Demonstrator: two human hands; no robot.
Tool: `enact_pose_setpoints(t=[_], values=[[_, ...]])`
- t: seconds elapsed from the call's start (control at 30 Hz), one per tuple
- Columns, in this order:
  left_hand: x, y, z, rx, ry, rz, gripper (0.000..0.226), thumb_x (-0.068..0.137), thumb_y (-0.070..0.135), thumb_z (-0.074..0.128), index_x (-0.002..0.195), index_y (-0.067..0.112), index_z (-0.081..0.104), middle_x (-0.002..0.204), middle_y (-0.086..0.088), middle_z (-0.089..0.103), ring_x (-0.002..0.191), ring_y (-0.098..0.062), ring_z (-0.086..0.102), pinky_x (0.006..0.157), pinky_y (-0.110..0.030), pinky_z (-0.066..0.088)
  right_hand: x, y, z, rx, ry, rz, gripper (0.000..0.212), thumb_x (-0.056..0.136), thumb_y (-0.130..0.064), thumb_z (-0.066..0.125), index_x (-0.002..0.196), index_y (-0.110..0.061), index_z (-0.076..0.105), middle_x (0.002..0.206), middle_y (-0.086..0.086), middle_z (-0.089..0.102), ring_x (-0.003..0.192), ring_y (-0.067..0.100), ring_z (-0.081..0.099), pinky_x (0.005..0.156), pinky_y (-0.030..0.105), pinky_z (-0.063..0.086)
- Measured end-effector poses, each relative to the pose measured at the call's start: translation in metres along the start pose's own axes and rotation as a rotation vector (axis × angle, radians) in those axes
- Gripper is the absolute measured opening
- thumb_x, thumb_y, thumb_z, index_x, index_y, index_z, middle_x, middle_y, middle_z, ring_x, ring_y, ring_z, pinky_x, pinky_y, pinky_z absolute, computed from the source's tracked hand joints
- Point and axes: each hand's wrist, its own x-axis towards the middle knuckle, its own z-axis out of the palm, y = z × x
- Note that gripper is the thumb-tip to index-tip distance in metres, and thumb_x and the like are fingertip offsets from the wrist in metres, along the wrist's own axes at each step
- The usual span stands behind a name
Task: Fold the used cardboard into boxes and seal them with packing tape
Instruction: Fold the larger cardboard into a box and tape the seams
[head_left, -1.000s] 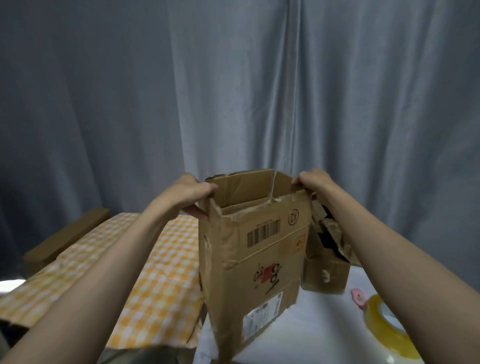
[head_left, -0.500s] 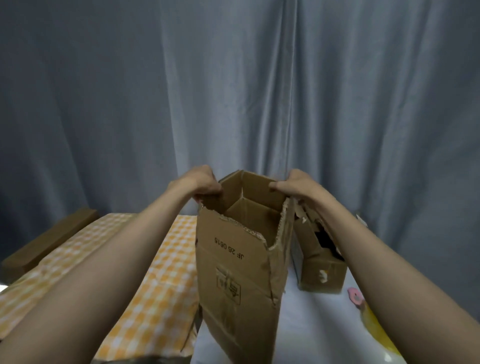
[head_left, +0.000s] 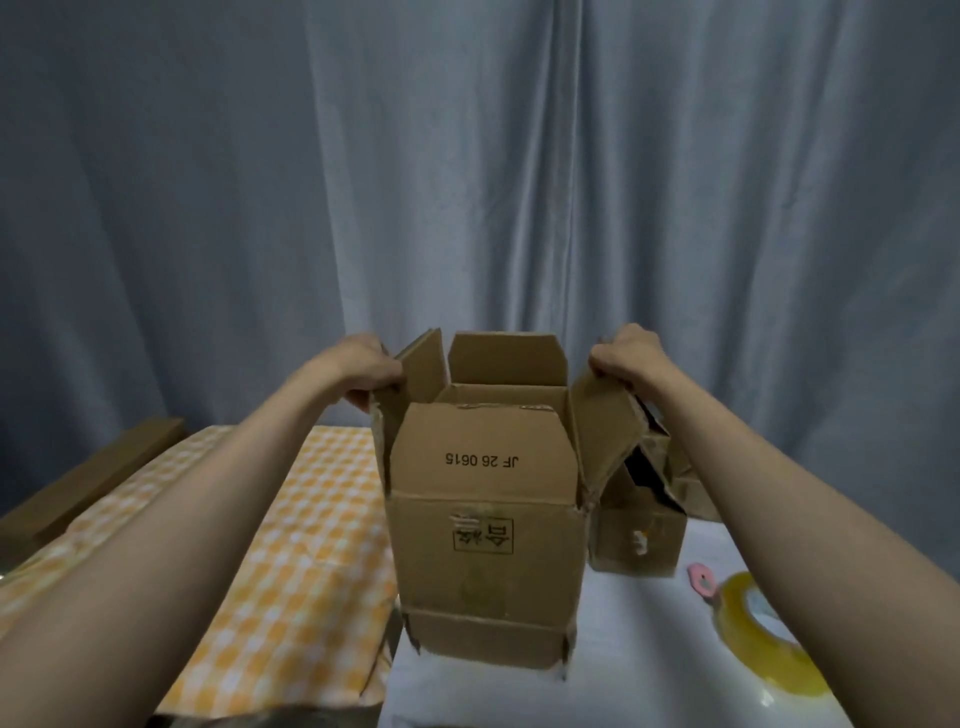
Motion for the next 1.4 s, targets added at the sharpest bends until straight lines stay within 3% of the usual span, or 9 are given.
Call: enact_pose_setpoints(t=[0.17, 0.4, 0.5, 0.6, 0.73, 0.87, 1.03, 1.27, 1.4], values=[[0.003, -0.013, 0.003, -0.105, -0.018, -0.051, 0.019, 0.087, 0.014, 0.067, 0.07, 0.007, 0.061, 0.047, -0.003, 0.056, 0.035, -0.012, 0.049, 0.035, -0.017, 0.034, 0.017, 0.022, 0.01, -0.128, -0.034, 0.023, 0.026, 0.093, -0.02, 0.053, 0.07, -0.009, 0.046, 0.092, 0.012, 0.054, 0.084, 0.031, 0.055, 0.071, 0.035, 0.046], [0.023, -0.053, 0.028, -0.164, 0.045, -0.082, 0.05, 0.091, 0.03, 0.069, 0.133, 0.008, 0.053, 0.12, -0.013, 0.062, 0.098, -0.026, 0.063, 0.074, -0.032, 0.052, 0.026, 0.037, 0.016, -0.506, -0.147, 0.021, 0.042, 0.098, -0.027, 0.04, 0.133, -0.007, 0.05, 0.154, 0.016, 0.025, 0.13, 0.04, 0.041, 0.11, 0.05, 0.035], [0.031, -0.055, 0.023, 0.301, 0.146, 0.081, 0.068, 0.093, 0.039, 0.066, 0.15, 0.015, 0.037, 0.149, -0.014, 0.039, 0.134, -0.034, 0.038, 0.111, -0.038, 0.03, 0.019, 0.053, 0.031, -0.599, -0.055, -0.078, 0.044, 0.099, -0.02, 0.038, 0.139, -0.003, 0.043, 0.15, 0.015, 0.022, 0.131, 0.036, 0.033, 0.108, 0.047, 0.034], [0.032, -0.048, 0.027, 0.586, 0.118, 0.262, 0.033, 0.097, 0.028, 0.059, 0.129, 0.02, 0.063, 0.135, -0.01, 0.053, 0.124, -0.031, 0.046, 0.108, -0.036, 0.035, 0.01, 0.06, 0.042, -0.649, -0.011, -0.323, 0.031, 0.1, -0.009, 0.035, 0.125, 0.0, 0.052, 0.131, 0.019, 0.041, 0.119, 0.036, 0.042, 0.098, 0.044, 0.04], [0.033, -0.033, 0.044, 0.599, 0.037, 0.187, 0.028, 0.098, 0.021, 0.052, 0.12, 0.011, 0.066, 0.127, -0.013, 0.059, 0.113, -0.032, 0.058, 0.092, -0.036, 0.048, 0.008, 0.047, 0.044, -0.59, -0.164, -0.284, 0.025, 0.102, -0.013, 0.039, 0.109, -0.001, 0.06, 0.125, 0.021, 0.054, 0.113, 0.037, 0.055, 0.092, 0.042, 0.045], [0.048, -0.022, 0.06, 0.421, 0.123, 0.071, 0.029, 0.103, 0.032, 0.048, 0.112, 0.006, 0.059, 0.12, -0.018, 0.061, 0.104, -0.035, 0.058, 0.078, -0.034, 0.041, 0.014, 0.027, 0.045, -0.577, -0.226, -0.162, 0.05, 0.102, -0.044, 0.041, 0.118, -0.001, 0.062, 0.128, 0.021, 0.058, 0.116, 0.039, 0.056, 0.096, 0.043, 0.046], [0.08, -0.019, 0.084, -0.04, 0.207, 0.028, 0.03, 0.099, 0.015, 0.049, 0.125, 0.003, 0.059, 0.133, -0.019, 0.057, 0.121, -0.036, 0.055, 0.106, -0.045, 0.044, 0.021, 0.026, 0.075, -0.564, -0.102, -0.147, 0.035, 0.102, -0.017, 0.041, 0.133, -0.002, 0.051, 0.139, 0.019, 0.042, 0.127, 0.036, 0.043, 0.104, 0.044, 0.037], [0.09, -0.02, 0.092, -0.53, -0.011, 0.203, 0.064, 0.102, 0.061, 0.023, 0.156, 0.028, 0.028, 0.162, 0.009, 0.028, 0.147, -0.014, 0.03, 0.123, -0.044, 0.018, 0.026, 0.036, 0.078, 0.225, -0.112, -0.25, 0.052, 0.107, -0.028, 0.035, 0.157, -0.018, 0.025, 0.163, 0.001, 0.028, 0.149, 0.018, 0.026, 0.122, 0.039, 0.021], [0.082, -0.016, 0.09, -0.482, 0.045, 0.311, 0.056, 0.101, 0.061, 0.018, 0.137, 0.035, 0.053, 0.15, 0.006, 0.046, 0.137, -0.015, 0.041, 0.116, -0.041, 0.027, 0.018, 0.029, 0.077, 0.367, -0.067, -0.372, 0.04, 0.107, -0.026, 0.038, 0.143, -0.02, 0.054, 0.146, -0.004, 0.054, 0.137, 0.01, 0.045, 0.117, 0.033, 0.032]])
